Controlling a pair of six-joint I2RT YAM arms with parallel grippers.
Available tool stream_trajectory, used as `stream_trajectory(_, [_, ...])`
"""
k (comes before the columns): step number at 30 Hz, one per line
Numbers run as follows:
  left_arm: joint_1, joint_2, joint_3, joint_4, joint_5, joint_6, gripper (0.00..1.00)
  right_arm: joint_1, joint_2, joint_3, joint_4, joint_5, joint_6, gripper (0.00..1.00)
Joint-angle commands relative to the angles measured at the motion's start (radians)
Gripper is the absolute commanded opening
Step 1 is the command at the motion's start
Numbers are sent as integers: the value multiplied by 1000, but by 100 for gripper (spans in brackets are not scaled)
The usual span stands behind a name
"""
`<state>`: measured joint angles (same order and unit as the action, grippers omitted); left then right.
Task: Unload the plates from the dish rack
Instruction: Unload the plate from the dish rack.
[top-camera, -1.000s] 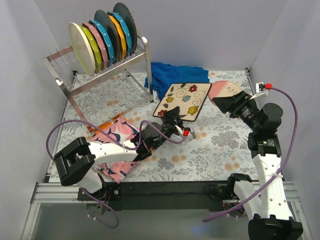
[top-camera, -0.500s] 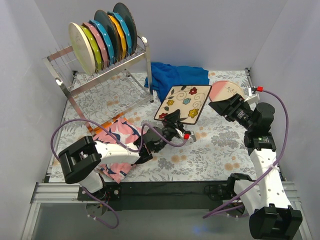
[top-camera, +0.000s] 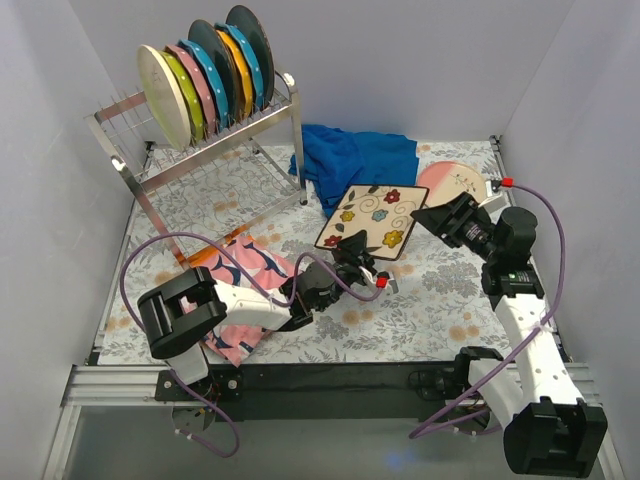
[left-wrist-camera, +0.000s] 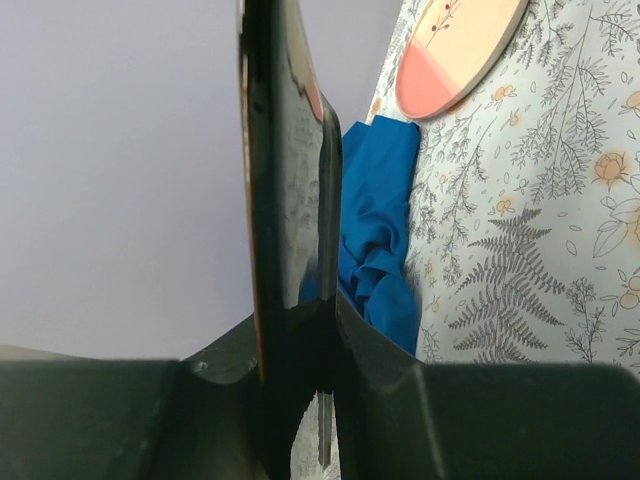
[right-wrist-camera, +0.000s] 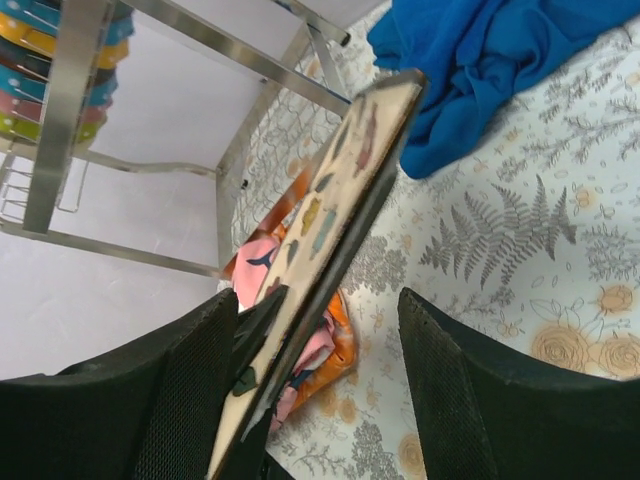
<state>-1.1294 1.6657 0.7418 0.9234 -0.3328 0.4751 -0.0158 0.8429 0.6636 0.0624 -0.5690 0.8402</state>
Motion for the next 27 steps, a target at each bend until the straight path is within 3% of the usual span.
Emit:
stream_trajectory(1, [-17,-38,41,253,-3,43,0,14,34,-22,46,34,-9,70])
stream_trajectory(7, [-32,6,37,295,-20,62,0,83,77,-38,66,63,-15,68])
stream_trajectory(16, [-43,39,39,324,-26,72,0,105,136,-105,97,84,-18,56])
stream_trajectory(19, [-46,45,37,327,-34,80,0,105,142,-124,105,95,-26,48])
stream_trajectory(23, [-52,69,28,364,-57,97,0,103,143,-147,125,104,-33,19])
stream_trajectory(26, [-58,85,25,396,-80,106,0,103,144,-176,169,98,-26,2])
stream_trajectory(27, [-58,95,25,403,-84,108,0,103,142,-183,181,90,-20,1])
